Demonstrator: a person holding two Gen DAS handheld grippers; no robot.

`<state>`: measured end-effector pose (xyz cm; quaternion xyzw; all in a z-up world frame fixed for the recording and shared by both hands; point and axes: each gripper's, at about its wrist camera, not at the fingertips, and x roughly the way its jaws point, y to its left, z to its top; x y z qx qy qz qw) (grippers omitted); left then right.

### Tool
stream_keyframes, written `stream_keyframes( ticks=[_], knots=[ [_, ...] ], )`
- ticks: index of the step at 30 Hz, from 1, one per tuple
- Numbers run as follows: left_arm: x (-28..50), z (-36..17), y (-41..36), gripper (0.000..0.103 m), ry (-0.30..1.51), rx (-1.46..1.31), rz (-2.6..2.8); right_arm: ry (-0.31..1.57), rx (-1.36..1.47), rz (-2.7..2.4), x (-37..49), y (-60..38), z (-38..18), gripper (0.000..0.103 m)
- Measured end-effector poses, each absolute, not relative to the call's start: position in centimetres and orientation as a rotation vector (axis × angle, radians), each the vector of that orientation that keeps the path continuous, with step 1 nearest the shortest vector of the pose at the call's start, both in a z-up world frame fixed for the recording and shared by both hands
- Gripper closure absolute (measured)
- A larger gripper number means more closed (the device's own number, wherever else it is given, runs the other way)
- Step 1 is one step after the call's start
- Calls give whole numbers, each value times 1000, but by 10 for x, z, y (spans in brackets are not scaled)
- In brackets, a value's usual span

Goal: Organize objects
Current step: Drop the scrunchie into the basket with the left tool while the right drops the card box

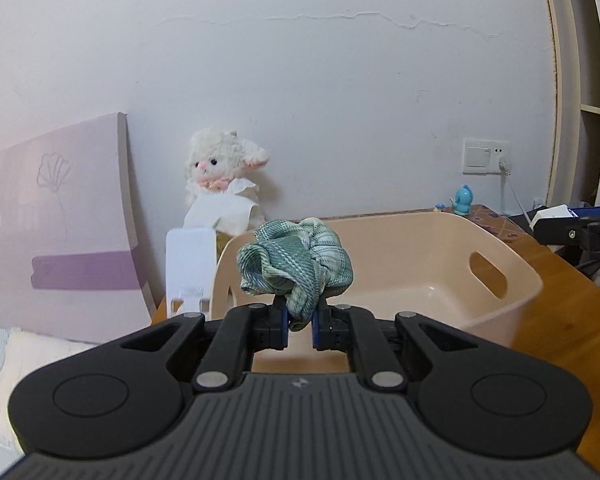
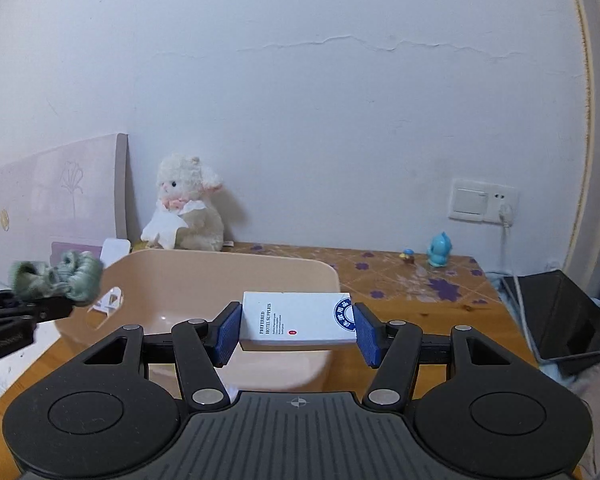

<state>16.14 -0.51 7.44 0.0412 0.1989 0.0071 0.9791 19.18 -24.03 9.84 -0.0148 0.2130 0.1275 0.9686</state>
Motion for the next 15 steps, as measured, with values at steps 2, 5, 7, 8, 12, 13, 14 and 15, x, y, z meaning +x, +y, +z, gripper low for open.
stream_keyframes(
  ticks=[2,5,7,8,12,13,14,15],
  knots=[
    [176,72,-7,91,408,92,17,438,-43,256,203,-232,94,47],
    [196,65,-11,91,431,107,14,458,-52,249,218,-222,85,47],
    [212,57,-15,91,463,123,13,480,-58,247,228,-215,77,47],
    [218,53,-17,91,481,128,14,489,-61,246,233,-212,74,47],
    [240,39,-23,91,560,156,27,531,-81,240,247,-201,60,47],
    [244,35,-23,90,579,160,34,544,-89,240,251,-199,57,47],
    [247,31,-23,89,593,158,37,558,-98,240,254,-196,54,47],
    [250,28,-21,89,605,152,36,570,-107,241,256,-194,51,47]
  ],
)
